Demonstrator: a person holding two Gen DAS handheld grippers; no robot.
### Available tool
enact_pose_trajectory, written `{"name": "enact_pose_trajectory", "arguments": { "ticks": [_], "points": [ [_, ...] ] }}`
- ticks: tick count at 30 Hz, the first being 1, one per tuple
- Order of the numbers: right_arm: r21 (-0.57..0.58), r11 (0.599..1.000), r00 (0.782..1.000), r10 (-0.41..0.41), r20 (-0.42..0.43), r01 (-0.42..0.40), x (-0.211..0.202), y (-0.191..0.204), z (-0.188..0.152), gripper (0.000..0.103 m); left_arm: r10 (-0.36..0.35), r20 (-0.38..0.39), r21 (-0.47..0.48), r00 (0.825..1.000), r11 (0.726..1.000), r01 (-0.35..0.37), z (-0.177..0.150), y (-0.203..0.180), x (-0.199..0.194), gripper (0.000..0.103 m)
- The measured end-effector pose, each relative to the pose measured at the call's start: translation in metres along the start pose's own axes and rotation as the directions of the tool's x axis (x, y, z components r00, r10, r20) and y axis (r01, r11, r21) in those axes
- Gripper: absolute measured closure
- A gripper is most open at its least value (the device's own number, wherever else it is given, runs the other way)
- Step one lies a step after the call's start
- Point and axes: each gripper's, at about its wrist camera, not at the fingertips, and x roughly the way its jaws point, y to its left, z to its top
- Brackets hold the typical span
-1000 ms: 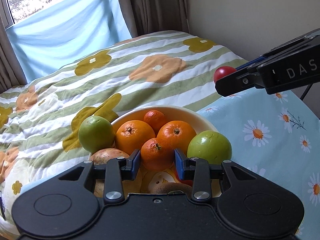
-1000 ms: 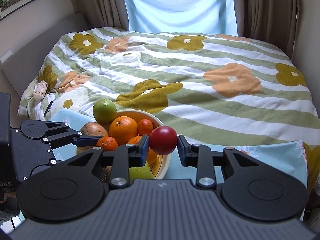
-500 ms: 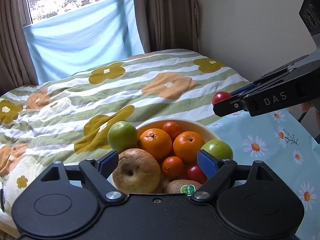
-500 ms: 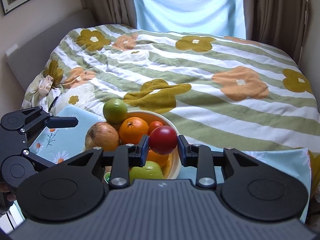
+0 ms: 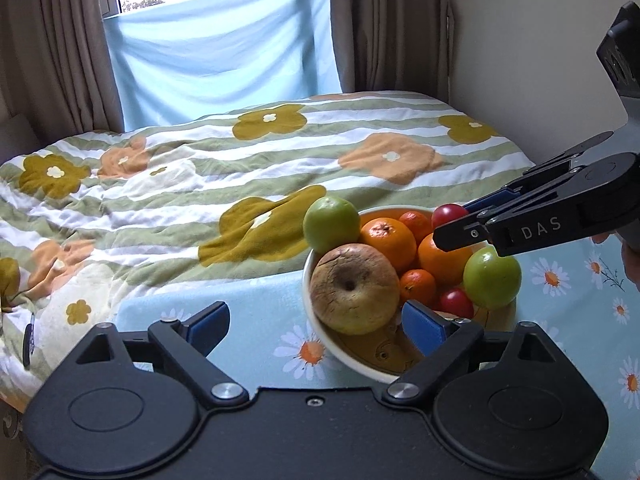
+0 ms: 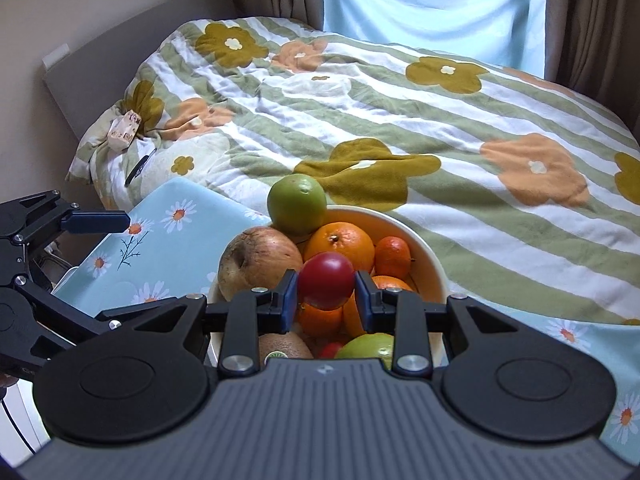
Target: Organize fruits
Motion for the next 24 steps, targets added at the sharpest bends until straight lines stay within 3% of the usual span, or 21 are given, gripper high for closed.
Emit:
{"name": "enact_pose_trajectory", "arguments": {
  "ticks": [10,20,21,23,24],
  "points": [
    [-0.026,1.0,0.998,0.012,-0.054,-0.014,0.022,0.017,-0.011,0.058,0.02,-0.024,-0.034,1.0,0.999,-0.021,-0.016,0.021,-0.001,0.004],
    [-0.054,0.998,0.999,-0.018,-0.051,0.016,0.022,0.025,-0.017,0.056,0.009,-0.02,-0.038,1.0,0.999,-0.01,-0.018,0.027,-0.003,0.004],
    [-0.054,0.998,0.999,-0.026,-0.041,0.024,0.021,0.025,-0.018,0.053,0.011,-0.021,-0.038,1.0,0.999,-0.011,-0.018,0.028,-0.003,0.004],
    [-0.054,0.998,0.999,-0.043,-0.017,0.042,0.017,0.025,-0.018,0.03,0.011,-0.02,-0.038,1.0,0.999,-0.012,-0.019,0.027,-0.003,0.004],
    [-0.053,0.997,0.999,-0.048,-0.004,0.047,0.015,0.025,-0.018,0.026,0.011,-0.021,-0.039,1.0,0.999,-0.011,-0.019,0.027,-0.003,0.004]
  ]
}}
